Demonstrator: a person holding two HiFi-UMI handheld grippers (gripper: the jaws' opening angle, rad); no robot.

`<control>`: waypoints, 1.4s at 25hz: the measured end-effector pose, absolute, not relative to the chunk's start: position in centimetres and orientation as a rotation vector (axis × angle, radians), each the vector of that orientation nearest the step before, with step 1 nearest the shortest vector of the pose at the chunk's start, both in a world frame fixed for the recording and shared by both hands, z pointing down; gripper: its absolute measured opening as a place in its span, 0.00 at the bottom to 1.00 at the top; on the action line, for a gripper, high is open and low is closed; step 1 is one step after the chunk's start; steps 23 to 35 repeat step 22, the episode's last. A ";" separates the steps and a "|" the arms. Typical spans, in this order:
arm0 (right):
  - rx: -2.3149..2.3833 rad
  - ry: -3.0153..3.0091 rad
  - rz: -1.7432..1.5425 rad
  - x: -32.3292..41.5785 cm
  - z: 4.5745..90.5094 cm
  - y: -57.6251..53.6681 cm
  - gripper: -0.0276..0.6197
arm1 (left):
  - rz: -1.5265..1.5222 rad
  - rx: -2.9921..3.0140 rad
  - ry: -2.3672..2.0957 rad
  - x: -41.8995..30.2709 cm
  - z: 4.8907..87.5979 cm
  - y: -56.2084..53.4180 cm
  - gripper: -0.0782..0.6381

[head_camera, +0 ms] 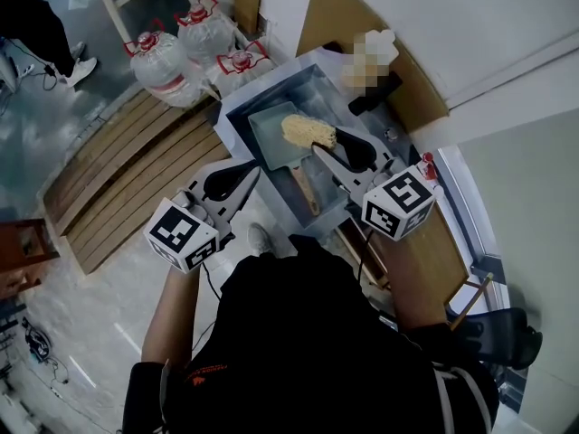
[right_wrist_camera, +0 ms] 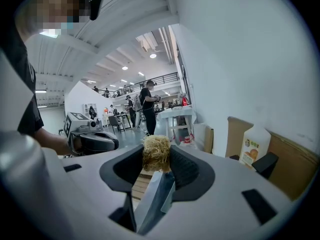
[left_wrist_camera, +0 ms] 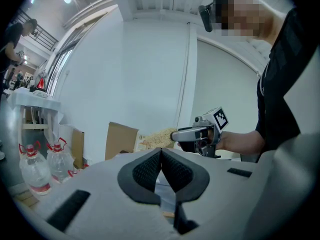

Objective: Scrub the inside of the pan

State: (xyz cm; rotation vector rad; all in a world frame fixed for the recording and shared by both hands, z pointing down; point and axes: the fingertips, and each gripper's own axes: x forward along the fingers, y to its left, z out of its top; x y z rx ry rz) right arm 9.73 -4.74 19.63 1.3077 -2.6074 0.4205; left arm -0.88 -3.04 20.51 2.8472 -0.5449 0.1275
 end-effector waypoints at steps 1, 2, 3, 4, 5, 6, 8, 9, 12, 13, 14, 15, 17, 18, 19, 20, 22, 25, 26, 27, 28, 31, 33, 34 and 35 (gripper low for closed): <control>1.307 -2.608 0.420 9.7 19.6 -4.7 0.30 | 0.129 2.847 -0.546 -0.9 20.6 -3.0 0.13; 1.306 -2.608 0.421 9.7 19.6 -4.7 0.30 | 0.129 2.846 -0.546 -0.9 20.6 -3.0 0.13; 1.306 -2.607 0.420 9.7 19.6 -4.7 0.30 | 0.129 2.846 -0.545 -0.8 20.6 -3.0 0.13; 1.305 -2.607 0.420 9.7 19.6 -4.7 0.30 | 0.128 2.846 -0.545 -0.8 20.6 -3.0 0.13; 1.304 -2.606 0.420 9.8 19.6 -4.7 0.30 | 0.127 2.845 -0.544 -0.8 20.5 -3.1 0.13; 1.303 -2.605 0.420 9.8 19.5 -4.7 0.30 | 0.126 2.844 -0.545 -0.7 20.5 -3.1 0.13; 1.300 -2.606 0.419 9.9 19.5 -4.7 0.30 | 0.124 2.842 -0.544 -0.6 20.5 -3.1 0.13; 1.300 -2.605 0.419 9.9 19.6 -4.7 0.30 | 0.123 2.841 -0.543 -0.5 20.6 -3.1 0.13; 1.302 -2.605 0.421 10.1 19.7 -4.8 0.30 | 0.122 2.836 -0.546 -0.4 20.6 -3.2 0.13; 1.298 -2.605 0.419 10.1 19.7 -4.7 0.30 | 0.123 2.835 -0.546 -0.3 20.7 -3.1 0.13; 1.296 -2.606 0.418 10.1 19.7 -4.7 0.30 | 0.123 2.836 -0.543 -0.2 20.7 -3.1 0.13; 1.296 -2.607 0.419 10.1 19.7 -4.7 0.30 | 0.123 2.838 -0.539 -0.1 20.7 -3.1 0.13; 1.293 -2.608 0.417 10.2 19.7 -4.7 0.30 | 0.124 2.838 -0.534 0.1 20.8 -3.0 0.13; 1.292 -2.608 0.416 10.3 19.7 -4.8 0.30 | 0.126 2.837 -0.533 0.2 20.9 -3.0 0.13; 1.292 -2.608 0.417 10.4 19.7 -4.8 0.30 | 0.127 2.837 -0.531 0.3 20.9 -3.0 0.13; 1.294 -2.608 0.418 10.4 19.7 -4.8 0.30 | 0.127 2.836 -0.531 0.4 20.9 -3.0 0.13; 1.297 -2.608 0.422 10.5 19.8 -4.8 0.30 | 0.128 2.833 -0.534 0.5 20.9 -3.1 0.13; 1.297 -2.608 0.422 10.5 19.8 -4.8 0.30 | 0.128 2.833 -0.534 0.5 20.9 -3.1 0.13; 1.297 -2.608 0.422 10.5 19.8 -4.8 0.30 | 0.128 2.833 -0.534 0.5 20.9 -3.1 0.13; 1.297 -2.608 0.422 10.5 19.8 -4.8 0.30 | 0.128 2.833 -0.534 0.5 20.9 -3.1 0.13; 1.297 -2.608 0.422 10.5 19.8 -4.8 0.30 | 0.128 2.833 -0.534 0.5 20.9 -3.1 0.13; 1.297 -2.608 0.422 10.5 19.8 -4.8 0.30 | 0.128 2.833 -0.534 0.5 20.9 -3.1 0.13; 1.297 -2.608 0.422 10.5 19.8 -4.8 0.30 | 0.128 2.833 -0.534 0.5 20.9 -3.1 0.13; 1.297 -2.608 0.422 10.5 19.8 -4.8 0.30 | 0.128 2.833 -0.534 0.5 20.9 -3.1 0.13; 1.297 -2.608 0.422 10.5 19.8 -4.8 0.30 | 0.128 2.833 -0.534 0.5 20.9 -3.1 0.13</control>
